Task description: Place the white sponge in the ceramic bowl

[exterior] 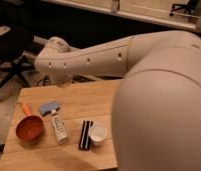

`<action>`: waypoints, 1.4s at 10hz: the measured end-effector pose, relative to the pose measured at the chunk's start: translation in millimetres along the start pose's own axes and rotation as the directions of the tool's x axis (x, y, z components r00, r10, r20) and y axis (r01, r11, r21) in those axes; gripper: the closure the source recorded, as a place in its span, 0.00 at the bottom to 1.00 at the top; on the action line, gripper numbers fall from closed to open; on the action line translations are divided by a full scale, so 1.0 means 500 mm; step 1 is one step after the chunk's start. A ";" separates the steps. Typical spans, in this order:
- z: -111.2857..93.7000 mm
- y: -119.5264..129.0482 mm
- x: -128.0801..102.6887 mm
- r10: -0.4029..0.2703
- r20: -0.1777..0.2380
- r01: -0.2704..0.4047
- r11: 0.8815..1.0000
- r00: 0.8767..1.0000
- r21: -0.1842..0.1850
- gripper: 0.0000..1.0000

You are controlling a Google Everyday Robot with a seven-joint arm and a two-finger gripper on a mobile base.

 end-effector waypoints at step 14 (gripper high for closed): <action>0.292 -0.108 -0.208 0.662 0.072 -0.664 0.748 0.746 -0.006 0.20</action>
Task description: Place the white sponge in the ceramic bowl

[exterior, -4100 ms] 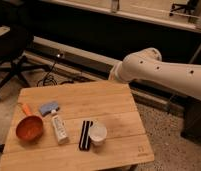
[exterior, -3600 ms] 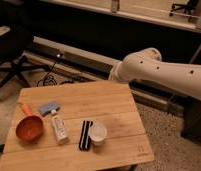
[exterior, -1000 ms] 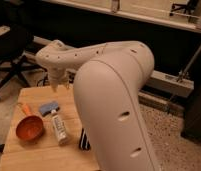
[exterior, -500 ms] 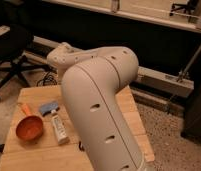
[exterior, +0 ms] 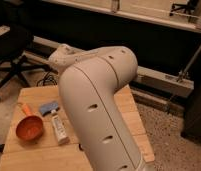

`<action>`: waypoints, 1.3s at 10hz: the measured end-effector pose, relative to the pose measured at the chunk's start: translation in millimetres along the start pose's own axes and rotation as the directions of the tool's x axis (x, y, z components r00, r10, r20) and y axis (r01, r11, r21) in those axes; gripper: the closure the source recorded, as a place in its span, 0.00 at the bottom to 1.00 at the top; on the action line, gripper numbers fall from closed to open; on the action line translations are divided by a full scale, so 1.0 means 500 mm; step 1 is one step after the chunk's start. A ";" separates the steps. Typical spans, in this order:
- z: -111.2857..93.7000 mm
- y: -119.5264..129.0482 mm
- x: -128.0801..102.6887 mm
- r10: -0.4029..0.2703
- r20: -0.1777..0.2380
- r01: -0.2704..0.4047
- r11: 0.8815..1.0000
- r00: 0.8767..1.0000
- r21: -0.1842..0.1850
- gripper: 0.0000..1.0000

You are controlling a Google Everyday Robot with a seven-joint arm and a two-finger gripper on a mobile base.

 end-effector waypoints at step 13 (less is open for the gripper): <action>-0.105 0.121 0.161 -0.017 -0.146 0.000 0.993 0.989 -0.117 0.20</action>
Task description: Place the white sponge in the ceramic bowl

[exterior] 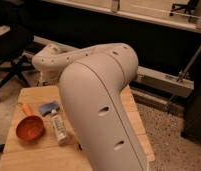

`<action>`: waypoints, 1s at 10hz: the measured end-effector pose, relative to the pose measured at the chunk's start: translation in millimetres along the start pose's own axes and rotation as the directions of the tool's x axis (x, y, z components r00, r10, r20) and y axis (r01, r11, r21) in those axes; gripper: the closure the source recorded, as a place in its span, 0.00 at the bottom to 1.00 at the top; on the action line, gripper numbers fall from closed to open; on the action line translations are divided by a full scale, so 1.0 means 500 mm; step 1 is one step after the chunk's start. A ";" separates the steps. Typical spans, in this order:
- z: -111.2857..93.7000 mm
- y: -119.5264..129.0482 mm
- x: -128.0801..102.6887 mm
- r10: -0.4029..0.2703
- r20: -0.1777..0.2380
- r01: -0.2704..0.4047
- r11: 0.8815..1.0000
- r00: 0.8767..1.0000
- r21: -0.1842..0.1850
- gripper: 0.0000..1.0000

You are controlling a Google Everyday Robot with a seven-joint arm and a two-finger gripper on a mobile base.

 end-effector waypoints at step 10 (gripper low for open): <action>0.001 0.001 0.002 -0.002 -0.001 0.002 1.000 1.000 0.001 0.20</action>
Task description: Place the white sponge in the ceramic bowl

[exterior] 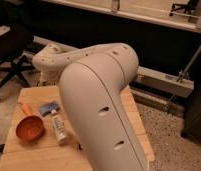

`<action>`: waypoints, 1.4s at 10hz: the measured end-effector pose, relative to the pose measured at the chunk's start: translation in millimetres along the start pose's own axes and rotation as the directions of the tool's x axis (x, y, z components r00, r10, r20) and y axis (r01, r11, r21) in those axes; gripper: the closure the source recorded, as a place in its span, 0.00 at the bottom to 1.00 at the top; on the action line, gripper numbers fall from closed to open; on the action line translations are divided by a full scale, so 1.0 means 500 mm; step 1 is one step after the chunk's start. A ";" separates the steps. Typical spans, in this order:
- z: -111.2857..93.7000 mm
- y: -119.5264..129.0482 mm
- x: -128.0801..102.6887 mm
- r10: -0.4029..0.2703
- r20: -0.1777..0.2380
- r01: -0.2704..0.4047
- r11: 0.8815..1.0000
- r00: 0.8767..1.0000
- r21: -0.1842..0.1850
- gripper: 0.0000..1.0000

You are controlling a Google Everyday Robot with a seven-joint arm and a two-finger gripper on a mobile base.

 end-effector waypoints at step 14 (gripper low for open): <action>-0.001 -0.039 0.089 -0.623 0.011 0.622 0.779 0.782 -0.073 0.20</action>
